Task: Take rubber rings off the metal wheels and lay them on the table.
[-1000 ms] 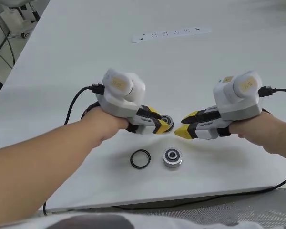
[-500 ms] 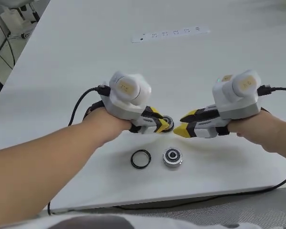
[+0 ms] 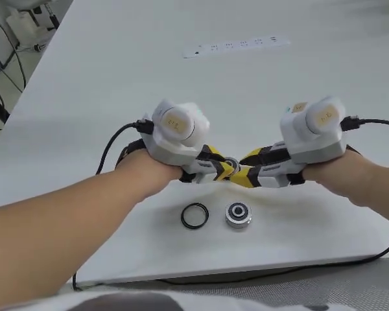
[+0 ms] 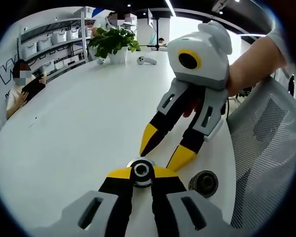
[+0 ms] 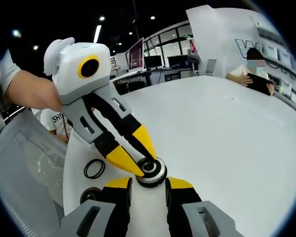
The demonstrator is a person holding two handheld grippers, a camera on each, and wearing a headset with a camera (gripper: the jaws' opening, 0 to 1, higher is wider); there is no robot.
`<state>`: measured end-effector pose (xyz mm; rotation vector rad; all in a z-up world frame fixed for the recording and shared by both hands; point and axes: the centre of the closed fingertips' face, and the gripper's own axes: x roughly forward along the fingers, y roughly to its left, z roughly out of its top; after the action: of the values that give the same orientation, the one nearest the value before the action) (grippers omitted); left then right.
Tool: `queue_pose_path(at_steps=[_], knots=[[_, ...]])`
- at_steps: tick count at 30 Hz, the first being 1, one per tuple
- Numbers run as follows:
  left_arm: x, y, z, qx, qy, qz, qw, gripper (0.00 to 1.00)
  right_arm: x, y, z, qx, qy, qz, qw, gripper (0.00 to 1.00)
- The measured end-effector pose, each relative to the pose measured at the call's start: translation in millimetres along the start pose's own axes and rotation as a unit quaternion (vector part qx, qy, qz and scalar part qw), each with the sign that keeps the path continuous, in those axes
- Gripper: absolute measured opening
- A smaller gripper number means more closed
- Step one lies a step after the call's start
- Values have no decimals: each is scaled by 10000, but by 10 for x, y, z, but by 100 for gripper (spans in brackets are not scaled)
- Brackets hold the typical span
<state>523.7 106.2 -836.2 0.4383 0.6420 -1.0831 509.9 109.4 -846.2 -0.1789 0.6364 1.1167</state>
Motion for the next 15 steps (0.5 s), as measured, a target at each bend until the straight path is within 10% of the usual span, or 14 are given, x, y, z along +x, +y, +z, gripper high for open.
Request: queue_pose_path(at_steps=[15], knots=[[19,43,-18,90,19,74,9999,7,68,-28,13,-357,74,-90,9993,24]])
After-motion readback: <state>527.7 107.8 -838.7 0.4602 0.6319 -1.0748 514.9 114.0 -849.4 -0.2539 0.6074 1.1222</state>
